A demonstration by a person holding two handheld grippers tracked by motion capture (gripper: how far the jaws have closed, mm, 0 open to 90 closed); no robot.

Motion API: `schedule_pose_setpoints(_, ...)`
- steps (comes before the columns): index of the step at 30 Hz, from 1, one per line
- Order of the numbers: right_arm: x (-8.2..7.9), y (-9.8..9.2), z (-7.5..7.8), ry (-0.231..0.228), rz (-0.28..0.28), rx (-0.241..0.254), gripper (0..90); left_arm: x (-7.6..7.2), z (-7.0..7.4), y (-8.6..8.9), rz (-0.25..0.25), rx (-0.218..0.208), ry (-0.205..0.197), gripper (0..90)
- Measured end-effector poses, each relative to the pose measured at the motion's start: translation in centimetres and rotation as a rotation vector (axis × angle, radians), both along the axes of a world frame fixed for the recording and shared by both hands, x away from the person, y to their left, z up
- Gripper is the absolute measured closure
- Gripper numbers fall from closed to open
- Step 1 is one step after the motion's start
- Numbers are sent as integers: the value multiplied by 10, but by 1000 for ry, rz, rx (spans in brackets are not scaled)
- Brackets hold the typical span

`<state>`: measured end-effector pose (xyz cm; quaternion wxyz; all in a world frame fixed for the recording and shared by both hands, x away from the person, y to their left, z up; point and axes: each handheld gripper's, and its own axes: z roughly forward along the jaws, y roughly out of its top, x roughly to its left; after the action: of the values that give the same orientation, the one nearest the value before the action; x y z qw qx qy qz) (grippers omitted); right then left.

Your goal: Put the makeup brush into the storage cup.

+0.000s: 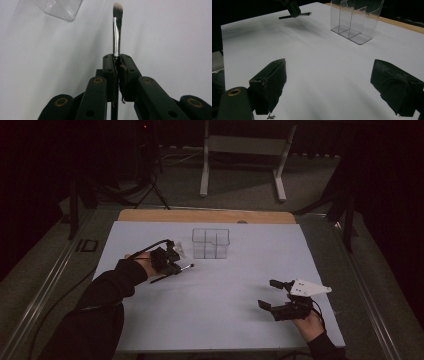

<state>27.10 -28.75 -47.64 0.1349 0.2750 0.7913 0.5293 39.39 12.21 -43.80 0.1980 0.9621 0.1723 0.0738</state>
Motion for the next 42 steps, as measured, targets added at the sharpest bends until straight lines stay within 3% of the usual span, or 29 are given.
schedule_pose_setpoints(5, 0, 0, 0, 0, -2, 1, 133, -3, 10, 2, 29, -30, -21, 856)
schedule_pose_setpoints(9, 1, 0, 0, 0, -3, 0, 133, -5, 18, 3, 59, -84, -30, 856)
schedule_pose_setpoints(12, 1, 0, 0, 0, -5, 0, 133, -7, 24, 2, 56, -129, -37, 856)
schedule_pose_setpoints(17, 1, 0, -1, 1, -7, -1, 133, -15, 30, -5, 53, -158, -68, 856)
schedule_pose_setpoints(19, 1, -1, -1, 3, -9, -2, 133, -17, 33, -7, 54, -188, -74, 856)
schedule_pose_setpoints(26, 1, -1, 0, 0, -10, 2, 133, -24, 38, -12, 43, -222, -89, 856)
schedule_pose_setpoints(31, 1, -1, 0, 0, -11, 2, 134, -27, 44, -18, 31, -271, -105, 856)
schedule_pose_setpoints(37, 1, -2, 0, 0, -16, 4, 134, -29, 54, -22, 43, -326, -107, 856)
schedule_pose_setpoints(42, 1, -1, 0, 1, -13, 5, 134, -31, 60, -27, 55, -374, -138, 856)
